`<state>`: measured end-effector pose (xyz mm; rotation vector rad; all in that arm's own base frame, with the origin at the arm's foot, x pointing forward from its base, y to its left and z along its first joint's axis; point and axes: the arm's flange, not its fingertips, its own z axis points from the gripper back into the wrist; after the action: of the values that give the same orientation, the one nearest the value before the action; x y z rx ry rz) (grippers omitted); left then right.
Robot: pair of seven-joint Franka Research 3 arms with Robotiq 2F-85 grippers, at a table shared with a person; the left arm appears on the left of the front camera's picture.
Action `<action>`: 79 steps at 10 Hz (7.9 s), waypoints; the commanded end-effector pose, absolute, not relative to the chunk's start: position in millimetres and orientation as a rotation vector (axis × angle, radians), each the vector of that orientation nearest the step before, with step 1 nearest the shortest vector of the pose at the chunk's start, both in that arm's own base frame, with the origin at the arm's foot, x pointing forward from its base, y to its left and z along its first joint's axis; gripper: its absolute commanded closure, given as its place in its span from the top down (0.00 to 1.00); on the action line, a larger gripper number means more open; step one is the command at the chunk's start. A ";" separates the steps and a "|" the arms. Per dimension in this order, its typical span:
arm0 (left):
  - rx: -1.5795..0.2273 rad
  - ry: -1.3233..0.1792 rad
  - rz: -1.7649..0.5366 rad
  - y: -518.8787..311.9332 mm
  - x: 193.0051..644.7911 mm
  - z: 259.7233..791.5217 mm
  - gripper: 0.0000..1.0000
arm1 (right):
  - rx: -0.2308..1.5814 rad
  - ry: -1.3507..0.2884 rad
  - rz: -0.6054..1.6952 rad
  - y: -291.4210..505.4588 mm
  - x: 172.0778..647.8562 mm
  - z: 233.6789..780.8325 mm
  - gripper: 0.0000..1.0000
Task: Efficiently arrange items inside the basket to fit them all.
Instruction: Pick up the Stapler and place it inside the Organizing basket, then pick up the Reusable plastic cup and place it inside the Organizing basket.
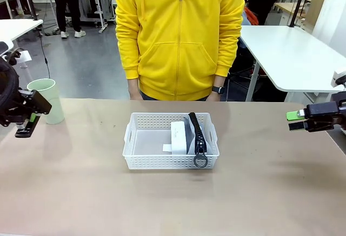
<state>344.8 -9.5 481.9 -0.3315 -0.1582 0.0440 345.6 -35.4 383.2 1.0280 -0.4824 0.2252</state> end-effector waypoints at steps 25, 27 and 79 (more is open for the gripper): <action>-0.248 0.115 -0.875 -304.8 474.3 335.2 1.00 | 1.025 -0.471 0.211 -34.9 344.7 385.8 1.00; -0.268 0.102 -0.874 -301.3 474.3 339.9 1.00 | 1.025 -0.471 0.211 -34.9 344.7 385.8 1.00; -0.617 -0.787 0.045 171.1 353.4 378.1 1.00 | 1.025 -0.471 0.211 -34.9 344.7 385.8 1.00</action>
<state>357.0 191.7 385.3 -0.6855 -0.6814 0.0204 345.4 -35.7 383.1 1.0248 -0.4819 0.2239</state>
